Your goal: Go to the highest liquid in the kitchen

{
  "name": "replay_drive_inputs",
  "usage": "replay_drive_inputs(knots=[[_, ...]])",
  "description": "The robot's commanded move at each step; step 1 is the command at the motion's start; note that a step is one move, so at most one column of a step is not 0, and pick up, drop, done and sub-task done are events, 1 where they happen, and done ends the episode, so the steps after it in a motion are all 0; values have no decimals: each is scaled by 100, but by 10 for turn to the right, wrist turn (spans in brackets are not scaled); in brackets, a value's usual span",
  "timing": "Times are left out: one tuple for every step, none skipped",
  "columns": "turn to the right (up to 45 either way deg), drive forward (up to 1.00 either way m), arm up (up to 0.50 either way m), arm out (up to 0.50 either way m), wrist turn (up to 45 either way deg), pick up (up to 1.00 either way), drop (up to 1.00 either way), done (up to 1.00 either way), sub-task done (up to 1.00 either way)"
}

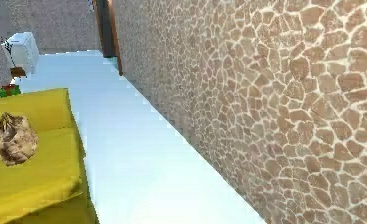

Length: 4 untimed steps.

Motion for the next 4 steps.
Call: replay_drive_inputs(knots=[[450, 0, 0, 0, 0, 0, 0, 0, 0], [300, 0, 0, 0, 0, 0, 0, 0, 0], [0, 20, 0, 0, 0, 0, 0, 0, 0], [450, 0, 0, 0, 0, 0, 0, 0, 0]])
